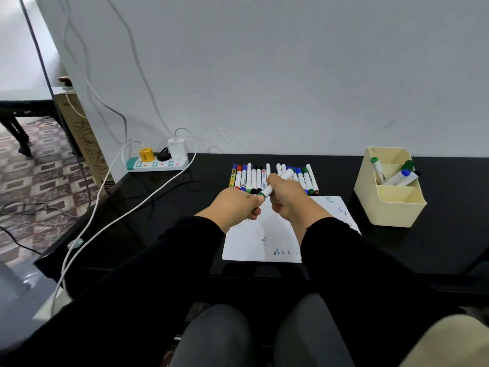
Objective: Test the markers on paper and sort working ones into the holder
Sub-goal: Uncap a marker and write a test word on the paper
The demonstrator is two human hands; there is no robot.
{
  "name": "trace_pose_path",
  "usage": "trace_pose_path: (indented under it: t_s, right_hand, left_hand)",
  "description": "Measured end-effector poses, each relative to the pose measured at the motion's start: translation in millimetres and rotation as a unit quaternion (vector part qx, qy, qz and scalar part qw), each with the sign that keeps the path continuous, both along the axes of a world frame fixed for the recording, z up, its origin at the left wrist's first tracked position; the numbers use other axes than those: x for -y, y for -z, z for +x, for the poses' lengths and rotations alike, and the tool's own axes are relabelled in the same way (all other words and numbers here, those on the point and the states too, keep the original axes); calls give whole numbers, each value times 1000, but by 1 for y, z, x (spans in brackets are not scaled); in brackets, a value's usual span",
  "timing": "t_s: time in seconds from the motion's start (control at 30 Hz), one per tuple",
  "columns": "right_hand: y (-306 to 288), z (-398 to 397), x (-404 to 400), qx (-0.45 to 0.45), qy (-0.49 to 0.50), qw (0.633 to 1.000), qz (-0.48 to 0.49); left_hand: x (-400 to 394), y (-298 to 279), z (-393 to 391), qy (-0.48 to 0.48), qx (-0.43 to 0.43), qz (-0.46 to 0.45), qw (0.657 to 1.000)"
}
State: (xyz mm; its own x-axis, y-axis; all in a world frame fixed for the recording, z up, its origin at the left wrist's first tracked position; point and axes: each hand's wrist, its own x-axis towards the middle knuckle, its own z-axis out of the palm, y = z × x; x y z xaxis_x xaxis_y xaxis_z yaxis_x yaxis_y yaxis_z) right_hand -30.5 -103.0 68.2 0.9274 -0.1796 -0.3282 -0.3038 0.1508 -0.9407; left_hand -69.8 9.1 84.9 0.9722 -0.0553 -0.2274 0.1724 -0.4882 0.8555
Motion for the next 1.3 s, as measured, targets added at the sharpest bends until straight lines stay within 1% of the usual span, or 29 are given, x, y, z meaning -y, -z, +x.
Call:
trace_pose_path:
  t_s: [0.03, 0.1, 0.13, 0.17, 0.27, 0.37, 0.47, 0.63, 0.7, 0.77, 0.8, 0.87, 0.93, 1.07, 1.13, 1.3]
  right_hand:
    - [0, 3, 1, -6, 14, 1000, -4]
    - [1, 9, 14, -12, 73, 997, 5]
    - [2, 12, 25, -13, 104, 994, 19]
    - [4, 13, 34, -18, 119, 992, 35]
    - [9, 12, 42, -32, 94, 994, 51]
    - [12, 9, 30, -28, 65, 996, 49]
    - [8, 5, 31, -9, 68, 995, 67]
    - [23, 1, 32, 20, 14, 999, 45]
    - [33, 0, 27, 25, -12, 999, 16]
    - [41, -1, 20, 33, -30, 998, -31]
    - [44, -1, 16, 36, -31, 997, -59]
    - [50, 1, 8, 49, -20, 993, -109]
    - [55, 2, 1, 73, -12, 987, -143]
    - [65, 1, -8, 112, -19, 978, -177]
    - [70, -1, -11, 112, -25, 974, -193]
    - [77, -1, -11, 112, 0, 968, -224]
  left_hand:
    - [-1, 0, 0, 2, 30, 35, 999]
    - [-8, 2, -3, 20, 81, 102, 991]
    - [-12, 4, -6, 25, 96, 119, 988]
    - [-18, 6, -9, 23, 103, 117, 988]
    - [-23, 13, -9, 9, 104, 80, 991]
    - [-13, 15, -3, 16, 100, 92, 991]
    - [-17, 20, 3, 6, 118, 106, 987]
    - [-47, 52, 16, -16, 162, 207, 965]
    - [-55, 70, 23, -6, 148, 260, 954]
    - [-59, 85, 28, 2, 131, 323, 937]
    - [-60, 92, 30, -2, 127, 340, 932]
    - [-62, 104, 34, -11, 127, 335, 933]
    - [-63, 111, 36, -14, 129, 303, 944]
    - [-64, 116, 40, -11, 131, 281, 951]
    - [-65, 119, 41, -14, 132, 279, 951]
    - [-66, 120, 41, -18, 133, 275, 952]
